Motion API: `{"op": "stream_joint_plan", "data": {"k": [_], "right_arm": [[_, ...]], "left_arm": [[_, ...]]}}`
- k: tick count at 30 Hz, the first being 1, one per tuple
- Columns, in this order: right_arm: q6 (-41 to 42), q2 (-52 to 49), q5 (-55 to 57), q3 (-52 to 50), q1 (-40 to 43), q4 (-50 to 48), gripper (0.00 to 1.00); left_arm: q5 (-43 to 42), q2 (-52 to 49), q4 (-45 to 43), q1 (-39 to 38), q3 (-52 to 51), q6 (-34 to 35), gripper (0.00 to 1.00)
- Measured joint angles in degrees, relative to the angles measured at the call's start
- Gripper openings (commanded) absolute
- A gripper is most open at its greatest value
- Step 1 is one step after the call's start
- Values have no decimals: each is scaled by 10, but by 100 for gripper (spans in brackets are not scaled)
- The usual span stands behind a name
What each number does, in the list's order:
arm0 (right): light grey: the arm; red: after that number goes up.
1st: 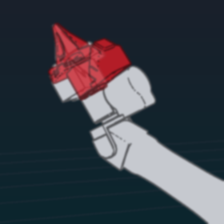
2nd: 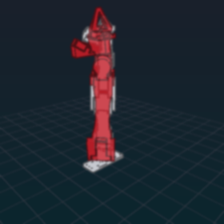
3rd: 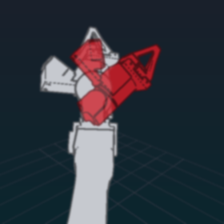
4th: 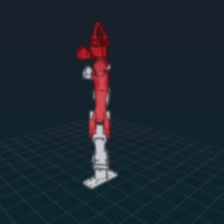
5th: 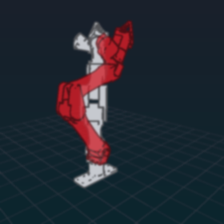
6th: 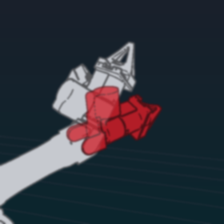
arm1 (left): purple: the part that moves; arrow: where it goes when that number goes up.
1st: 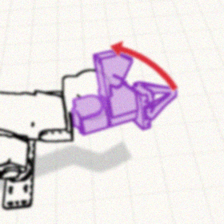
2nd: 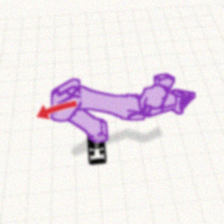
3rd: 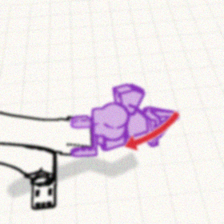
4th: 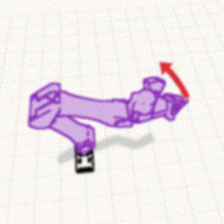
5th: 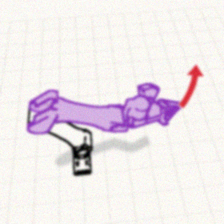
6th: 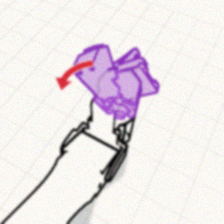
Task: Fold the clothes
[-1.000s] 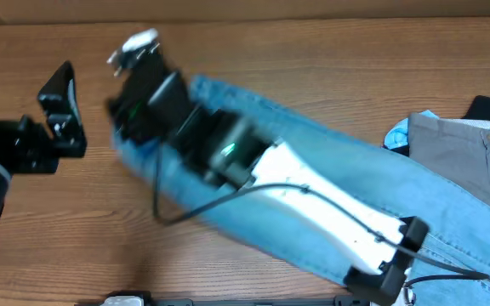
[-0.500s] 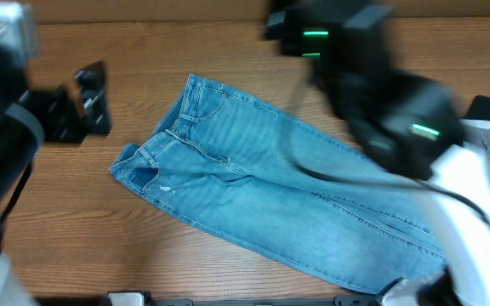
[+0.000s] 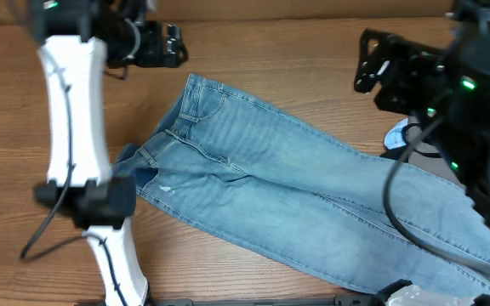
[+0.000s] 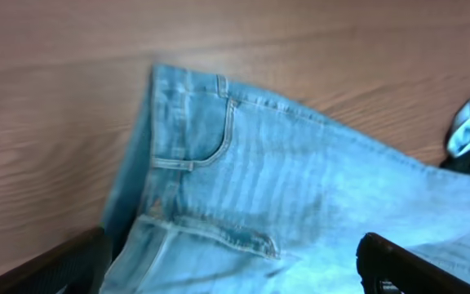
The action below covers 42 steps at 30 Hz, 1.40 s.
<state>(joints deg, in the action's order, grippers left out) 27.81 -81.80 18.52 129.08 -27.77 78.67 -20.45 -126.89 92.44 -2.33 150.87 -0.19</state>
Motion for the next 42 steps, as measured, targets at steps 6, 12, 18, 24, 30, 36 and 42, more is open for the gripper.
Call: {"op": "stream_joint_plan", "data": {"k": [6,12,18,24,30,36,42], "right_arm": [[5,-20,-2,-3,6,40,92],[12,-26,-1,-3,35,72,92],[20,-35,-2,-3,48,86,92],[22,-36,-1,-3,50,90,92],[22,-36,-2,-3,50,97,92],[22,-36,-1,-3,50,103,91],[22,-36,-1,-3,50,104,90]], "left_arm": [[1,-139,-60,-29,-2,-29,93],[22,-213,-137,-35,-3,-36,86],[57,-243,-212,-33,-3,-42,92],[74,-278,-246,-33,-3,-45,91],[75,-303,-250,-32,-3,-52,49],[68,-307,-242,-33,-3,-56,4],[99,-307,-234,-28,2,-55,4]]}}
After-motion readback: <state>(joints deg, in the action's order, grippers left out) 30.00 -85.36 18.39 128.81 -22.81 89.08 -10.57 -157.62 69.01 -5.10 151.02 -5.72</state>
